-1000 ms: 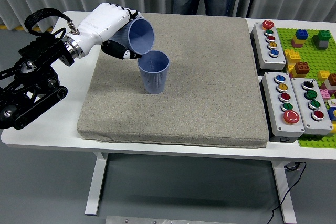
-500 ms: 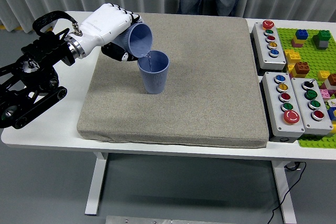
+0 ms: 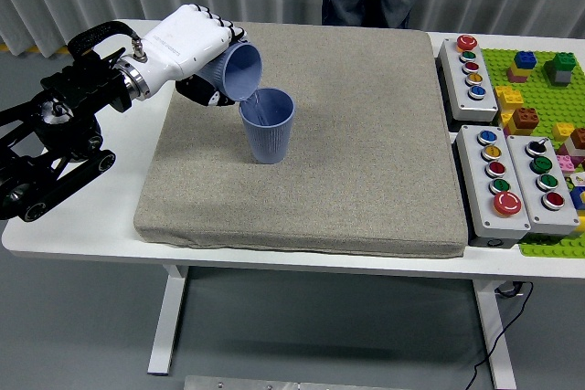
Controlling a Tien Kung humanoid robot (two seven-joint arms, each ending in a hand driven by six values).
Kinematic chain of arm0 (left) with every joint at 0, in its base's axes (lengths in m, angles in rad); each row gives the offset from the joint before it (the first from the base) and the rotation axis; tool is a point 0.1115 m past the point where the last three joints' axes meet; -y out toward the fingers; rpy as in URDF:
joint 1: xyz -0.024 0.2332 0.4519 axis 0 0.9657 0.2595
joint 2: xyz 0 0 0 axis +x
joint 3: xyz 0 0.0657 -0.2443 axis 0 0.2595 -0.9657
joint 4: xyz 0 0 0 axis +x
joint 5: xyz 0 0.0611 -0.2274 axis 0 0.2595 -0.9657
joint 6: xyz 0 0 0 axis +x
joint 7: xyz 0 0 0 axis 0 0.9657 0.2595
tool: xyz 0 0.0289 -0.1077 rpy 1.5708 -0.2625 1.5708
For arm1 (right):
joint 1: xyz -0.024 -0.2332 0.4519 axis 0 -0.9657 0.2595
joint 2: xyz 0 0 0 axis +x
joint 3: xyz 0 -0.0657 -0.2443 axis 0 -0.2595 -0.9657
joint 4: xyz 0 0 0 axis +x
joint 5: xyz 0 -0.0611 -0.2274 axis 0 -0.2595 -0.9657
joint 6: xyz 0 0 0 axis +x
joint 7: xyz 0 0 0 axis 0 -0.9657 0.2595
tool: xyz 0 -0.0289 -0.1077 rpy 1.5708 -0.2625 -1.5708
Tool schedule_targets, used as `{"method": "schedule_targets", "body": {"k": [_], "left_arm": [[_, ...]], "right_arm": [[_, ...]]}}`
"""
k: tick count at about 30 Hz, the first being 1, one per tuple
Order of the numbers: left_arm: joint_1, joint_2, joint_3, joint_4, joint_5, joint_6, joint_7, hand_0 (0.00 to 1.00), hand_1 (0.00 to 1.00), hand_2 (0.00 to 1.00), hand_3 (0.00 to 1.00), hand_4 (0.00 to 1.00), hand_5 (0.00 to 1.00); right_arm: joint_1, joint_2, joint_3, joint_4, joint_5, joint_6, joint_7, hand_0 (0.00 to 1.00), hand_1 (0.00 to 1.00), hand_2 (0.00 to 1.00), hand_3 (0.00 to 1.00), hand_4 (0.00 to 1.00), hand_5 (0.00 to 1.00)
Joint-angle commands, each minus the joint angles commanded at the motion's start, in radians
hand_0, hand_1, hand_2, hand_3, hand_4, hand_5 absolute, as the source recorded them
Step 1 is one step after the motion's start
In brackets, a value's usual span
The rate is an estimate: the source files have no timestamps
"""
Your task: Pick cup pour cup place
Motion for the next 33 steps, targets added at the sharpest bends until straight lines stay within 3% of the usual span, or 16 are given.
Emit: {"method": "schedule_targets", "body": {"k": [16,33], "left_arm": [[-0.034,0.009,0.039,-0.009,0.063,-0.025,0.034,0.569,0.513,0.562,0.576,0.872,0.227],[-0.041,0.015,0.043,-0.03,0.057,-0.025,0.035,0.572,0.513,0.563,0.575,0.869,0.225]], "right_arm": [[0.004,-0.001,-0.005,0.0,0.011,-0.002,0.0,0.647,0.634,0.538,0.541,0.002,0.002],[0.006,-0.001,-0.004,0.001,0.01,-0.001,-0.002,0.647,0.634,0.538,0.542,0.002,0.002]]}}
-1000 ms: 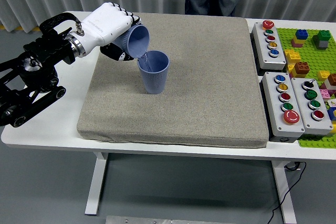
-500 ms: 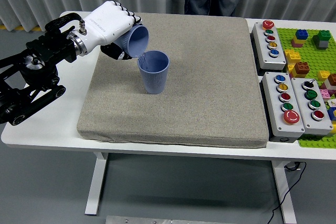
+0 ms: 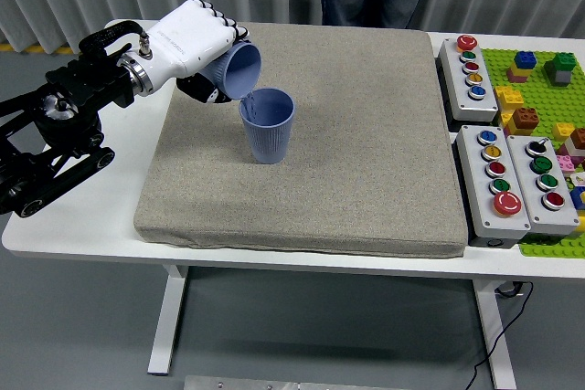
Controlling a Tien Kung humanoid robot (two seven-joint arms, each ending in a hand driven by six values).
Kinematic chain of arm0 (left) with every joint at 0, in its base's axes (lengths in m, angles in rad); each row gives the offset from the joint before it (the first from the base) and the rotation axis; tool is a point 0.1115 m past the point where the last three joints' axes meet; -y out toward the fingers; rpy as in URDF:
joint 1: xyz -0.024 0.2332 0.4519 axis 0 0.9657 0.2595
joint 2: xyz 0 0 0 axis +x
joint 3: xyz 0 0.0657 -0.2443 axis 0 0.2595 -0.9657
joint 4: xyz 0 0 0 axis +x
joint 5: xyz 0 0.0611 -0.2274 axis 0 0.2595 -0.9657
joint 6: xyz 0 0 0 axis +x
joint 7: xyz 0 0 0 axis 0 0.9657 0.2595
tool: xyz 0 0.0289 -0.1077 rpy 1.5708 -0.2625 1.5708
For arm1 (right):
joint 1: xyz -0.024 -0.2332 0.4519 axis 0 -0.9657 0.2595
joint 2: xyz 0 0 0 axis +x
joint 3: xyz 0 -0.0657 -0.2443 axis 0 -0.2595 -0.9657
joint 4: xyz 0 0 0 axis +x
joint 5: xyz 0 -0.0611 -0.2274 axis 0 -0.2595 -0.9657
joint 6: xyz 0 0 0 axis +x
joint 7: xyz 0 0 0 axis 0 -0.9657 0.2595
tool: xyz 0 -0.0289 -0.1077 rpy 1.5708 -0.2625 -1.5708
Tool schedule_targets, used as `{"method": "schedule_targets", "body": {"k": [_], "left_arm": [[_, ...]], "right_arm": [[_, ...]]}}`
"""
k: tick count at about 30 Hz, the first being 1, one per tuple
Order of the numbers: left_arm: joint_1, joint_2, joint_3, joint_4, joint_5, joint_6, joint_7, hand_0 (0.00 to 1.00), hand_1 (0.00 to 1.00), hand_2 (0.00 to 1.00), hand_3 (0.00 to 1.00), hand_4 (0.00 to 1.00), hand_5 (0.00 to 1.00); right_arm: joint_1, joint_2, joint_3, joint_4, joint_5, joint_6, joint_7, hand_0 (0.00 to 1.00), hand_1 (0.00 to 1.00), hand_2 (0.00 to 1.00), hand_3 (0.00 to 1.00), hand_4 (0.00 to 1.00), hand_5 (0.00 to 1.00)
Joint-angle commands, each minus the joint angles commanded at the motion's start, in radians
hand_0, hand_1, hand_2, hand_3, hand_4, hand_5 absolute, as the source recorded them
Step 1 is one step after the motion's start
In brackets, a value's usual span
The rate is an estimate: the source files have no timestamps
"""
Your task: Pick cup pour cup place
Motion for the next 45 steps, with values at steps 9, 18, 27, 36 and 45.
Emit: {"method": "schedule_targets", "body": {"k": [9,18,27,36,45], "left_arm": [[-0.003,0.001,0.006,-0.009,0.005,0.0,0.003,0.572,0.512,0.564,0.574,0.865,0.226],[-0.004,0.002,0.016,-0.009,0.009,0.001,0.006,0.572,0.512,0.563,0.574,0.863,0.223],[-0.008,0.001,0.024,-0.008,0.017,0.005,0.01,0.571,0.512,0.563,0.575,0.861,0.219],[-0.007,0.001,0.028,-0.011,0.013,0.005,0.009,0.571,0.512,0.563,0.574,0.858,0.215],[0.004,0.002,0.012,-0.012,-0.007,0.007,0.005,0.571,0.512,0.561,0.574,0.857,0.214]], "right_arm": [[0.0,0.0,-0.001,0.0,0.002,-0.001,-0.001,0.647,0.634,0.538,0.541,0.002,0.002],[-0.001,0.0,-0.001,0.001,0.002,-0.001,-0.002,0.647,0.634,0.538,0.541,0.002,0.002],[0.001,0.0,-0.001,0.001,0.001,-0.001,-0.003,0.647,0.634,0.538,0.541,0.002,0.002],[0.0,0.0,0.0,0.001,0.0,-0.001,-0.003,0.647,0.634,0.538,0.541,0.002,0.002],[-0.005,0.001,0.002,0.001,-0.004,-0.001,-0.003,0.647,0.634,0.538,0.54,0.002,0.002]]}}
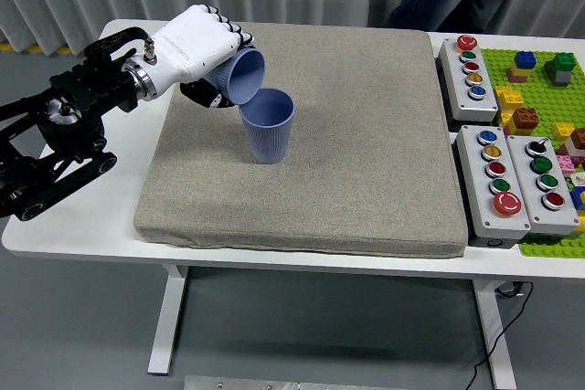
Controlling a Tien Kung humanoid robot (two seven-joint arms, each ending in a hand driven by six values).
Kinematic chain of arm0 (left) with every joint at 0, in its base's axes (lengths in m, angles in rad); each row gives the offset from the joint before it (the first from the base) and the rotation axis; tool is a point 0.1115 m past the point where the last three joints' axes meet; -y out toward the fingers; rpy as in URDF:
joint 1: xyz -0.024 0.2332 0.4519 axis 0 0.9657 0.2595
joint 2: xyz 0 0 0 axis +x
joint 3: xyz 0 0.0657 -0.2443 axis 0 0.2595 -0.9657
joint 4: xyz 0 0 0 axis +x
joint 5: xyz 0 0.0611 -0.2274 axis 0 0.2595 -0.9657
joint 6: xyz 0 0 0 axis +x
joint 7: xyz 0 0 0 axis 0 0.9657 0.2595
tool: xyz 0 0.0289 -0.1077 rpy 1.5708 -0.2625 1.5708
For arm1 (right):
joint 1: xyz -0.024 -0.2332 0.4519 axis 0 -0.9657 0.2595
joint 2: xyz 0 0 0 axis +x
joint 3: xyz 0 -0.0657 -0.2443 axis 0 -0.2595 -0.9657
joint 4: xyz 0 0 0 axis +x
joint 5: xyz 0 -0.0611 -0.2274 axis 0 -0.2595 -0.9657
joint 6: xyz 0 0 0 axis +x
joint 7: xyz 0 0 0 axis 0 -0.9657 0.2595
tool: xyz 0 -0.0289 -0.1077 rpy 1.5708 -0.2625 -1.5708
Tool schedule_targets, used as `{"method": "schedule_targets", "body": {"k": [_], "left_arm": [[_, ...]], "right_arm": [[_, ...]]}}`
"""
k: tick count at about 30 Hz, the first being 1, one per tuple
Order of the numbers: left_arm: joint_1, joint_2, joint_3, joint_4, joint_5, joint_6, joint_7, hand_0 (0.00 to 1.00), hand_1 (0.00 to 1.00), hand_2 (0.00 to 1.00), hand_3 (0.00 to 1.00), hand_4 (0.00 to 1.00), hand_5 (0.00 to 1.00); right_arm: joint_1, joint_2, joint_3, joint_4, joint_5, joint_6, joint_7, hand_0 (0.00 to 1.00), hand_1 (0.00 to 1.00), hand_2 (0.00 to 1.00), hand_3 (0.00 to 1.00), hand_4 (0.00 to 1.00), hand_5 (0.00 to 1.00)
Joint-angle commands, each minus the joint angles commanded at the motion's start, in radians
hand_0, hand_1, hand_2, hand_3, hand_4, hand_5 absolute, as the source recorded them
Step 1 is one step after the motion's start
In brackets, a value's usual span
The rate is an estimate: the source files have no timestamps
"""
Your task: Pick cup pour cup place
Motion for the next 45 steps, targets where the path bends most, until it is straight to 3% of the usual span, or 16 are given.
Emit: {"method": "schedule_targets", "body": {"k": [5,16,26,31,36,41,45], "left_arm": [[0.021,0.005,-0.039,0.013,-0.087,0.003,-0.031,0.571,0.512,0.561,0.574,0.857,0.215],[0.083,0.018,-0.13,0.016,-0.27,0.06,-0.097,0.571,0.509,0.559,0.574,0.859,0.218],[0.167,0.016,-0.2,0.029,-0.606,0.093,-0.161,0.571,0.508,0.558,0.571,0.86,0.217],[0.233,-0.004,-0.262,0.027,-0.803,0.118,-0.215,0.571,0.508,0.558,0.571,0.862,0.22],[0.319,-0.04,-0.339,0.025,-0.93,0.163,-0.274,0.572,0.508,0.556,0.568,0.868,0.232],[0.394,-0.069,-0.389,0.001,-0.946,0.209,-0.286,0.575,0.508,0.557,0.567,0.868,0.239],[0.46,-0.092,-0.423,-0.026,-0.898,0.233,-0.282,0.575,0.508,0.557,0.567,0.868,0.239]], "right_arm": [[-0.003,0.001,0.004,0.0,-0.006,0.001,0.0,0.647,0.634,0.537,0.541,0.002,0.002],[-0.007,0.003,0.006,0.001,-0.01,0.003,-0.001,0.647,0.634,0.538,0.541,0.002,0.002],[-0.009,0.006,0.008,0.0,-0.011,0.004,0.0,0.647,0.634,0.537,0.541,0.002,0.002],[-0.01,0.007,0.009,0.0,-0.01,0.003,0.0,0.647,0.634,0.537,0.541,0.002,0.002],[-0.011,0.009,0.009,0.0,-0.01,0.002,0.001,0.647,0.634,0.537,0.541,0.002,0.002],[-0.013,0.011,0.012,0.0,-0.012,0.003,0.002,0.647,0.634,0.536,0.54,0.002,0.002],[-0.017,0.012,0.014,0.0,-0.017,0.004,0.002,0.647,0.634,0.536,0.54,0.002,0.002]]}}
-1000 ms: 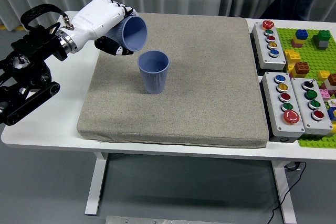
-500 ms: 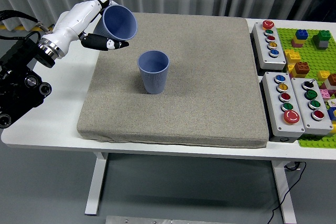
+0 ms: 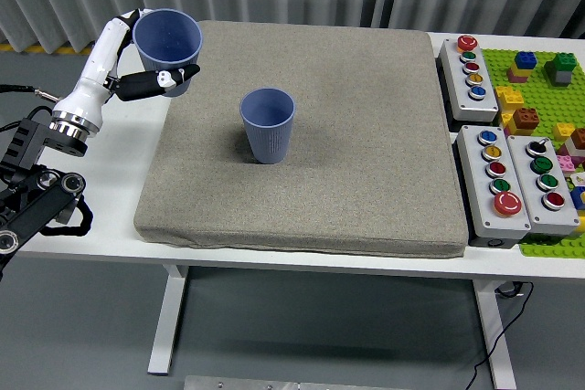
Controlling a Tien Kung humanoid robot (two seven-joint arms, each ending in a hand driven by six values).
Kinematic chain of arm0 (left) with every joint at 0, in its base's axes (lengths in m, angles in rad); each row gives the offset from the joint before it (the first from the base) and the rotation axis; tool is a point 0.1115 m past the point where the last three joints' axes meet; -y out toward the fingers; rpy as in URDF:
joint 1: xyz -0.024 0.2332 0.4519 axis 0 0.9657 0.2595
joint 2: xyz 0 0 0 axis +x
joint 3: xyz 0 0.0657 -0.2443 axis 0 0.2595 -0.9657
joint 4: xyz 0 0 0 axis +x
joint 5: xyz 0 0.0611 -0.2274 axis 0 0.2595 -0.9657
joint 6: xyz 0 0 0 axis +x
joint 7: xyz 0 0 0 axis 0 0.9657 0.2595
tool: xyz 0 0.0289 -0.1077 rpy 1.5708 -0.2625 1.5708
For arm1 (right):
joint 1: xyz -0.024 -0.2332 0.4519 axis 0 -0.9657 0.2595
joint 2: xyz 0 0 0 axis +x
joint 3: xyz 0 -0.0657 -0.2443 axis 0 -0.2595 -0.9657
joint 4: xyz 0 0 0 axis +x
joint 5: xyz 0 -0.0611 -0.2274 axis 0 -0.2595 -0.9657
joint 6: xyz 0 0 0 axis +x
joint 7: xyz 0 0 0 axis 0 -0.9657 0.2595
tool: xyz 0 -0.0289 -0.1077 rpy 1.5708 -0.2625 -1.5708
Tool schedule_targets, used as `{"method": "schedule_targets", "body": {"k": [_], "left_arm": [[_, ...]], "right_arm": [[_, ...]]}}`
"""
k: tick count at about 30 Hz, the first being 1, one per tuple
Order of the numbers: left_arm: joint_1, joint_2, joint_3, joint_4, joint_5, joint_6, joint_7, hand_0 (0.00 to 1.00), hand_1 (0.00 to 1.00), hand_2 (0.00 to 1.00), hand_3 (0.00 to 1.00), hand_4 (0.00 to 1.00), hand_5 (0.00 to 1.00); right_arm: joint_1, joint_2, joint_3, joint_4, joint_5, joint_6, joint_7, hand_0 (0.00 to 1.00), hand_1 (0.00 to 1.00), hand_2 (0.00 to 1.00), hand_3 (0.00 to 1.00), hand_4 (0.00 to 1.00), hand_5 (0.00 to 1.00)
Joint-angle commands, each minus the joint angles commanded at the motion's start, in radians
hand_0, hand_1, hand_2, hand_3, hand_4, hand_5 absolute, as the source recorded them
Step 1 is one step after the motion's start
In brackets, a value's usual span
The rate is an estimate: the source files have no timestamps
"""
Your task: Pick cup pour cup place
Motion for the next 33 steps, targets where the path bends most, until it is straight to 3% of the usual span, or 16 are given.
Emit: {"method": "schedule_targets", "body": {"k": [6,17,25,33], "left_arm": [[0.079,-0.02,-0.013,-0.019,0.029,0.006,0.0,0.578,0.519,0.558,0.57,0.867,0.245],[0.174,-0.047,-0.042,-0.067,0.027,0.014,-0.007,0.582,0.53,0.565,0.578,0.867,0.249],[0.205,-0.073,-0.03,-0.06,0.011,0.017,-0.011,0.585,0.531,0.567,0.582,0.867,0.251],[0.224,-0.12,-0.003,-0.045,-0.09,0.029,-0.037,0.589,0.537,0.57,0.581,0.866,0.259]], "right_arm": [[-0.004,0.002,0.003,0.001,-0.004,0.0,-0.001,0.647,0.634,0.536,0.54,0.002,0.002],[-0.007,0.002,0.003,0.001,-0.002,-0.001,-0.001,0.646,0.634,0.536,0.54,0.002,0.002],[-0.009,0.002,0.006,0.001,-0.008,0.0,0.0,0.646,0.634,0.536,0.54,0.002,0.002],[-0.011,0.003,0.008,0.001,-0.012,0.0,0.0,0.647,0.634,0.536,0.54,0.002,0.002]]}}
